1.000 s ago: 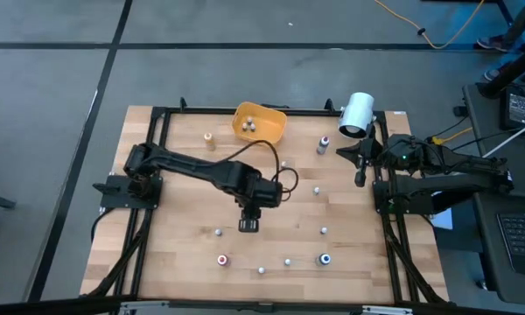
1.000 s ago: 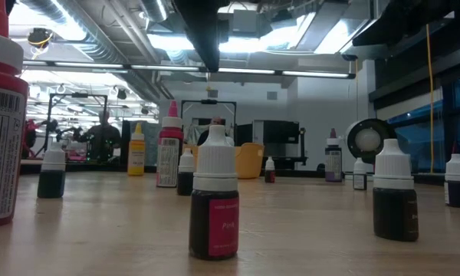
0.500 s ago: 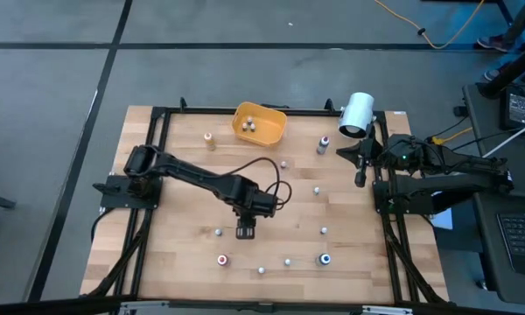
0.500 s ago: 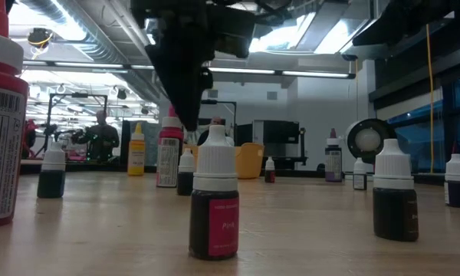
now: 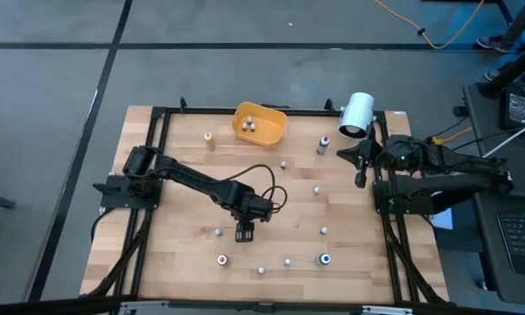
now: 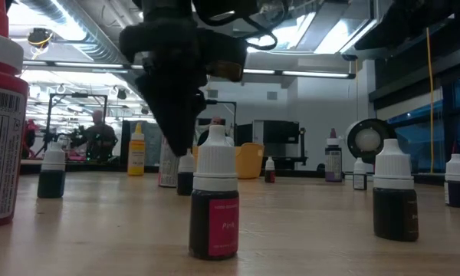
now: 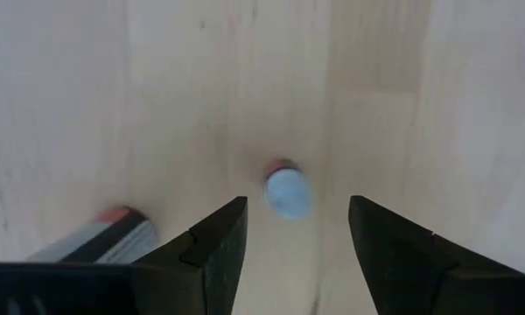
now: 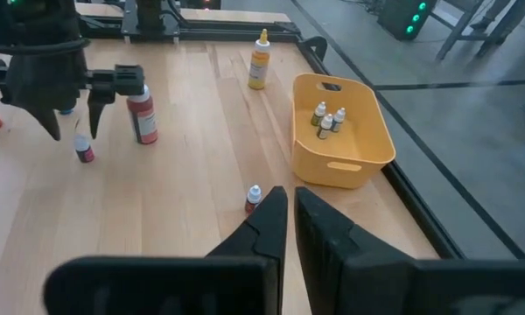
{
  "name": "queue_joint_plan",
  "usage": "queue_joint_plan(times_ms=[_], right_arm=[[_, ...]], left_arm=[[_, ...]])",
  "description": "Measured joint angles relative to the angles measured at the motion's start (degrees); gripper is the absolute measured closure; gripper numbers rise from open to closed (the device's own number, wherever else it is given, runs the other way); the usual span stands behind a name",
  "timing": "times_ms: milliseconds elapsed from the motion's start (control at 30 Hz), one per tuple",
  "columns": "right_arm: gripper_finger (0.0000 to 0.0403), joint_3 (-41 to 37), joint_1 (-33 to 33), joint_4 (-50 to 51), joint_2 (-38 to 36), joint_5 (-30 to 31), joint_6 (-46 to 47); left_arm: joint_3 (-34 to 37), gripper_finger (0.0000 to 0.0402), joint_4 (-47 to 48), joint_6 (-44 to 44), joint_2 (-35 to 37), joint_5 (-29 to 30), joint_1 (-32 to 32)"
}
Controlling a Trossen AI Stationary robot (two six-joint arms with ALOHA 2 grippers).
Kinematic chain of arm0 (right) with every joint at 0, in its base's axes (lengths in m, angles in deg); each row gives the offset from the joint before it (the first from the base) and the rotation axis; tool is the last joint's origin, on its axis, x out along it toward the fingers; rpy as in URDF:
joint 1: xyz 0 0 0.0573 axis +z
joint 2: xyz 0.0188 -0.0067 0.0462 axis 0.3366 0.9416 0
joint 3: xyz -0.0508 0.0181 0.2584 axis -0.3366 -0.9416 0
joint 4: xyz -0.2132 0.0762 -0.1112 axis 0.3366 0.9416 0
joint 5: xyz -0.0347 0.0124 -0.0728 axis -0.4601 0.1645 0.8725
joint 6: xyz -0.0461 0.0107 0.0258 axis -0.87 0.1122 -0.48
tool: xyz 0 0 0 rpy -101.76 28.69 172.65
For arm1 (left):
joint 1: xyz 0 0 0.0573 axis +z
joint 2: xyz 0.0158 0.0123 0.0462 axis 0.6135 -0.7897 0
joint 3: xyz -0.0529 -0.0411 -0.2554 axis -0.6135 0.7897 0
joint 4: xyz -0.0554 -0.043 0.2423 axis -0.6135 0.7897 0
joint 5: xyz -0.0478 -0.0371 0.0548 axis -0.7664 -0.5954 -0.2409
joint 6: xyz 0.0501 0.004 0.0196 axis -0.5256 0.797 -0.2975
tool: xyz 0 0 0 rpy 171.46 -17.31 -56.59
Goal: Pick & Place food coloring
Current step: Put the top small pink food coloring bottle into the bin
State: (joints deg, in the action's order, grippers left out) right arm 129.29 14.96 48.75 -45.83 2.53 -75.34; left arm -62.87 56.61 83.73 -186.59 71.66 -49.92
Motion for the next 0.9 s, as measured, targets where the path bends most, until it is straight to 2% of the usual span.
queue_joint_plan(times_ms=[533, 667, 900], right_arm=[[0.0373, 0.0, 0.0, 0.2, 0.0, 0.0, -0.1], [0.0373, 0.0, 0.0, 0.2, 0.0, 0.0, -0.1], [0.0373, 0.0, 0.0, 0.2, 0.0, 0.0, -0.2]], left_arm=[[2.1, 0.0208, -5.2, -0.1, 0.0, 1.9, 0.0], [2.3, 0.0208, -4.5, 0.1, -0.1, 3.3, 0.0], [2.3, 0.0208, -4.3, 0.1, -0.2, 2.5, -0.4]])
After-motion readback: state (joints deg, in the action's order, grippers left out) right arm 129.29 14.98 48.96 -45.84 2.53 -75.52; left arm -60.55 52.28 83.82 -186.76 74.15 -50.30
